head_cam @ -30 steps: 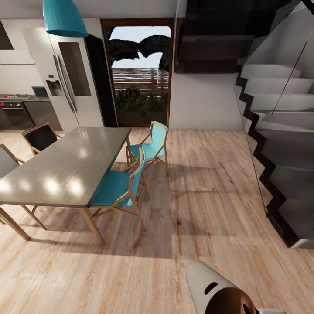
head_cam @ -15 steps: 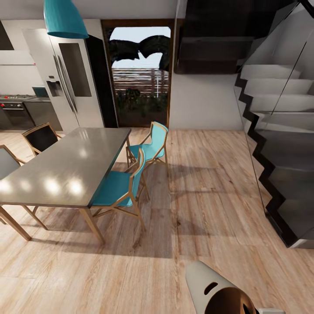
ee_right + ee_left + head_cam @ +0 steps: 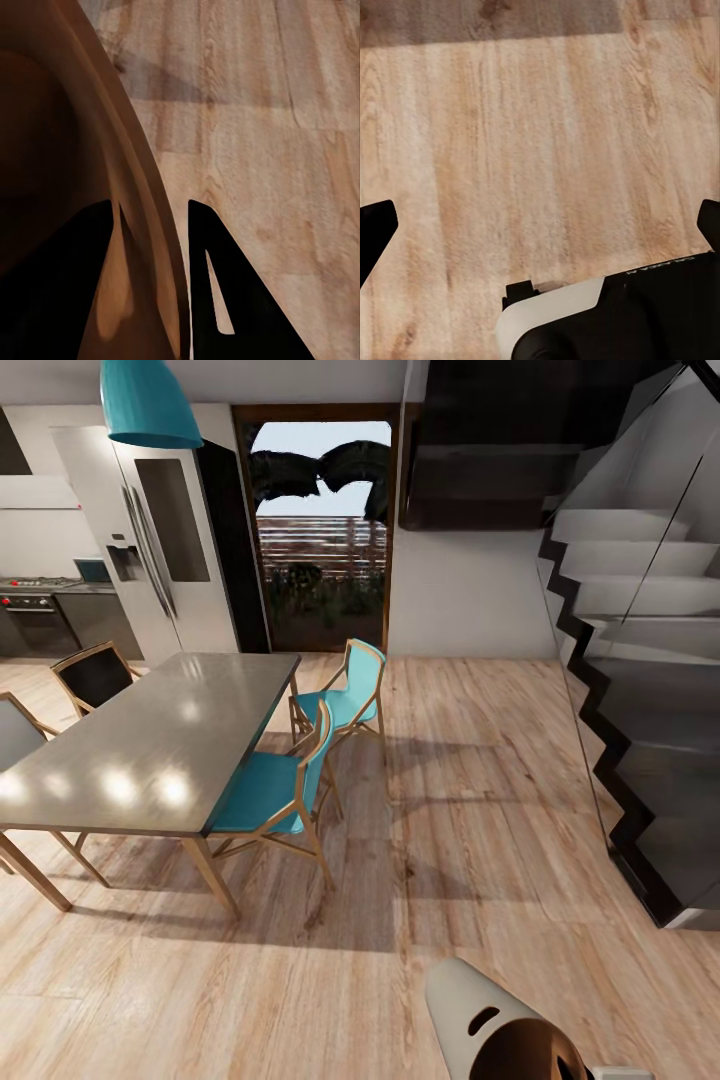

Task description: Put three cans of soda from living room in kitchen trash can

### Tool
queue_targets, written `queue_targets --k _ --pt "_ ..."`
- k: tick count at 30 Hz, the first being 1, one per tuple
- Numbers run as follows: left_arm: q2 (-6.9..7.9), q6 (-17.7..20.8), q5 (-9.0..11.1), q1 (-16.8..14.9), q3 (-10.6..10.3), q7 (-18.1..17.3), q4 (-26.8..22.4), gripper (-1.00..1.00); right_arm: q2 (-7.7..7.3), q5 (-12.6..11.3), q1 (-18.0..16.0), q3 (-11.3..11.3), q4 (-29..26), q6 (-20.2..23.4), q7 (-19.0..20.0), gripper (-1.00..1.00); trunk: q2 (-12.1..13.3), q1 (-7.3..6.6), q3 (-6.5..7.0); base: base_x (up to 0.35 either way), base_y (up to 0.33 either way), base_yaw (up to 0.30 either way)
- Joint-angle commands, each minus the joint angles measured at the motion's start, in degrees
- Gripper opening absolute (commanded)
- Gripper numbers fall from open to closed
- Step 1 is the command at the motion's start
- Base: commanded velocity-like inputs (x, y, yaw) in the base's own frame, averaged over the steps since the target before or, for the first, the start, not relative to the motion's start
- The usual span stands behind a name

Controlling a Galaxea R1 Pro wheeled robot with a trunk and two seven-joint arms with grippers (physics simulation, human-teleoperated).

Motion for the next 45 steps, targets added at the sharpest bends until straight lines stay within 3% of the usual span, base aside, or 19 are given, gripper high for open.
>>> queue_targets --k 1,34,45 --pt "0.00 0.0 0.0 0.0 0.0 0.0 0.0 1.00 0.00 0.0 0.0 -0.2 -0.1 0.0 0.3 -1.00 0.0 0.00 0.01 0.000 0.000 0.000" --pt "-0.07 -0.1 0.0 0.0 -0.1 0.1 0.0 1.00 0.10 0.0 0.0 -0.1 -0.1 0.0 0.2 -1.00 0.0 0.00 0.01 0.000 0.000 0.002" --pt "-0.09 -0.1 0.0 0.0 -0.1 0.1 0.1 1.00 0.15 0.0 0.0 -0.1 -0.1 0.0 0.2 -1.00 0.0 0.00 0.01 -0.006 0.025 0.187"
